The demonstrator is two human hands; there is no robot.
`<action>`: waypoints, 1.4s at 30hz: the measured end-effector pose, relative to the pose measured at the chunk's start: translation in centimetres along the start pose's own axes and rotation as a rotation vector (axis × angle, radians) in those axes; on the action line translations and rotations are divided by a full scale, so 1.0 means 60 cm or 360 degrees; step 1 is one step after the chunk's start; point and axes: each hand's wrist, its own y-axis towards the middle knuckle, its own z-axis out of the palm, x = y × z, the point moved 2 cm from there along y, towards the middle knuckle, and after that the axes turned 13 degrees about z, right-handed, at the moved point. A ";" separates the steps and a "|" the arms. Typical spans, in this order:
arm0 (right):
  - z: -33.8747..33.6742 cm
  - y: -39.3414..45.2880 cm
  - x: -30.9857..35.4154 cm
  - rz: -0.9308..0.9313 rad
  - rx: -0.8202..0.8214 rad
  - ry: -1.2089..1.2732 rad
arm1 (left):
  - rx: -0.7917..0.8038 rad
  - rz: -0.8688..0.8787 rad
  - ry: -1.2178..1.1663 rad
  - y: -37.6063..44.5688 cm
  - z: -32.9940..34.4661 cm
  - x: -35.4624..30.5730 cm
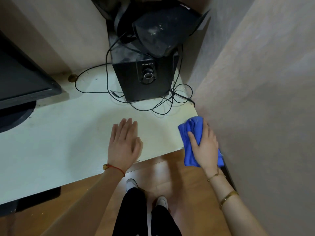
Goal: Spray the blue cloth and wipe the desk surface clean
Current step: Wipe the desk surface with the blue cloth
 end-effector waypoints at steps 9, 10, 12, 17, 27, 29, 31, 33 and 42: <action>0.004 0.117 0.018 -0.0040 0.0370 0.0202 | 0.0118 0.0041 -0.0070 0.033 0.028 -0.047; 0.001 0.107 0.013 -0.0050 0.0362 0.0250 | 0.0122 0.0043 -0.0067 0.032 0.028 -0.046; -0.001 0.072 -0.012 -0.0040 0.0286 0.0351 | 0.0119 0.0044 -0.0067 0.031 0.029 -0.047; -0.003 0.031 -0.054 -0.0058 0.0227 0.0368 | 0.0113 0.0033 -0.0049 0.031 0.034 -0.050; 0.019 0.102 -0.002 -0.0078 0.0264 0.0402 | 0.0128 0.0022 -0.0058 0.030 0.037 -0.047; 0.019 0.066 -0.018 0.0001 0.0181 0.0457 | 0.0115 0.0010 -0.0077 0.029 0.037 -0.046; 0.019 0.029 -0.032 0.0093 0.0080 0.0427 | 0.0110 -0.0003 -0.0093 0.029 0.038 -0.042; 0.019 -0.002 -0.038 0.0179 -0.0005 0.0434 | 0.0107 0.0003 -0.0093 0.028 0.038 -0.041; 0.039 -0.063 0.006 0.0658 -0.0186 0.0783 | 0.0147 0.0042 -0.0164 0.023 0.033 -0.036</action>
